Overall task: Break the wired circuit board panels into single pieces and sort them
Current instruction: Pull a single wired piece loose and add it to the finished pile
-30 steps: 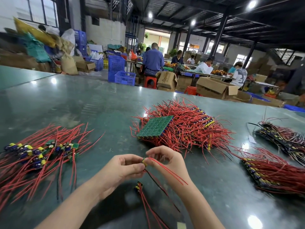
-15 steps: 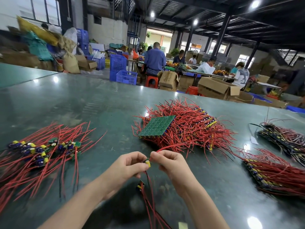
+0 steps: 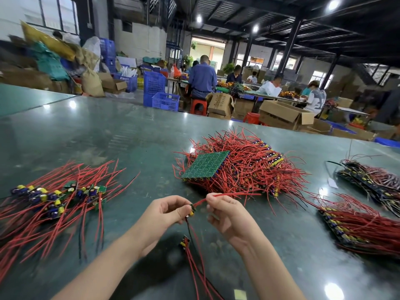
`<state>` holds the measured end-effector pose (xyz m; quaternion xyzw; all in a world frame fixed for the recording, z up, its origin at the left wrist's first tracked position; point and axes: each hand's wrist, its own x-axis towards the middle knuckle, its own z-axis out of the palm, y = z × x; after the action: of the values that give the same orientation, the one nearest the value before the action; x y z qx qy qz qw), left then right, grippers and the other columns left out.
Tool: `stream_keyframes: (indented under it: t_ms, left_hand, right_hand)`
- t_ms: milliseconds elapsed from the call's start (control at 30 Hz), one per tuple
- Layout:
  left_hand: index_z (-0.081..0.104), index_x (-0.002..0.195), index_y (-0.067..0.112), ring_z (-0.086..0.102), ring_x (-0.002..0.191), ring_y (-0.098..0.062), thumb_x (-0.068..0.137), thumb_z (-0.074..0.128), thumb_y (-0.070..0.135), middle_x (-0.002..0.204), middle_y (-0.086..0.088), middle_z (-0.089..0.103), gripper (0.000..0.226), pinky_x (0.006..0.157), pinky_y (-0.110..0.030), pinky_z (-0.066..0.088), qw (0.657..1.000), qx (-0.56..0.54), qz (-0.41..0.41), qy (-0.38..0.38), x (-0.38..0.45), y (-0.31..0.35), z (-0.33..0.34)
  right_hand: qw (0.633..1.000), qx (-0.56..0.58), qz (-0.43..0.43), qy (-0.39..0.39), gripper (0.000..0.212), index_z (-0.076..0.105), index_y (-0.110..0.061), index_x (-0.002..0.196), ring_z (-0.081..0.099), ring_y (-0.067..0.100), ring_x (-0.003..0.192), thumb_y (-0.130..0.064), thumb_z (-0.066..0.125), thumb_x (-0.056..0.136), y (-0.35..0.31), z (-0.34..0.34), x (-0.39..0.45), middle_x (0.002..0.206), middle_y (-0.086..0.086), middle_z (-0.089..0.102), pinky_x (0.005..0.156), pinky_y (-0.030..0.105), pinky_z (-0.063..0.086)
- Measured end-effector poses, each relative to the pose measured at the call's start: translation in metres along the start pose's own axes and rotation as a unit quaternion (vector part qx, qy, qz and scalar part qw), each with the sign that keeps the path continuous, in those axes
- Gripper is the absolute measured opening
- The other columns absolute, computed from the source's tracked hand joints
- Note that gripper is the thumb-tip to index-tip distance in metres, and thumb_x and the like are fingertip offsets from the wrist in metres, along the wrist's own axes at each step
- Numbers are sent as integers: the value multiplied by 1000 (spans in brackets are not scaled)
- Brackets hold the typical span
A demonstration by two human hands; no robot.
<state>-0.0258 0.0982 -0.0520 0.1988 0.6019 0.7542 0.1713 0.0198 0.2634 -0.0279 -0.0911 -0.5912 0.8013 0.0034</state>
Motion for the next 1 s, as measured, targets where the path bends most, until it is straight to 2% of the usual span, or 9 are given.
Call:
stream_keyframes:
  t_ms: [167,333,433,500,567,633,800,1000]
  left_hand:
    - [71,78,11,54,64,-7,68,70,23,71,-1,66,16,65,-18,47,1000,-7,-17,-17,-1,-1,-5]
    - [70,81,8,55,64,-5,68,70,21,71,0,67,19,63,-15,47,999,36,0,-23,-4,3,-5]
    - [70,80,8,55,62,-4,68,70,20,68,2,65,17,63,-14,46,999,42,7,-35,-5,4,-3]
    - [69,80,9,55,63,-4,68,70,19,68,3,65,16,64,-14,47,998,41,4,-45,-5,3,-2]
    - [69,81,8,55,65,-6,68,70,19,69,1,65,17,65,-15,47,998,40,-1,-46,-5,3,-3]
    - [69,81,7,54,65,-8,68,70,19,70,0,65,17,66,-16,47,998,40,-4,-43,-4,3,-5]
    - [69,81,8,55,63,-6,70,70,18,71,0,67,15,65,-16,48,998,47,-10,-49,-5,5,-9]
    - [71,79,11,54,63,-7,72,71,20,73,-3,68,12,62,-16,45,996,45,-10,-77,-7,6,-8]
  right_hand:
    - [1000,-13,-14,-7,12,73,-18,61,45,11,61,-27,77,54,-3,-6,-2,62,-2,55,61,22,37]
    - [984,-156,-81,-23,33,76,-20,74,51,9,67,-48,79,56,-4,-10,-2,68,-5,64,68,23,38]
    - [968,-221,-100,-57,29,77,-23,75,54,0,66,-51,71,70,0,-6,-2,71,-9,68,64,12,42]
    - [967,-230,-95,-53,30,76,-24,71,53,0,65,-52,67,70,1,-6,-1,67,-9,66,66,13,41]
    - [975,-203,-83,-40,33,75,-22,67,52,7,70,-53,69,62,0,-6,0,67,-6,64,70,21,39]
    - [988,-135,-71,-12,31,75,-18,64,49,12,68,-48,72,58,-2,-9,1,64,-3,61,67,24,36]
    - [998,-18,-50,31,18,72,-15,59,52,5,56,-32,70,64,-12,-20,1,57,-4,57,61,21,37]
    - [994,65,-45,72,16,72,-16,60,52,4,54,-29,68,68,-17,-28,3,59,-5,61,60,22,38]
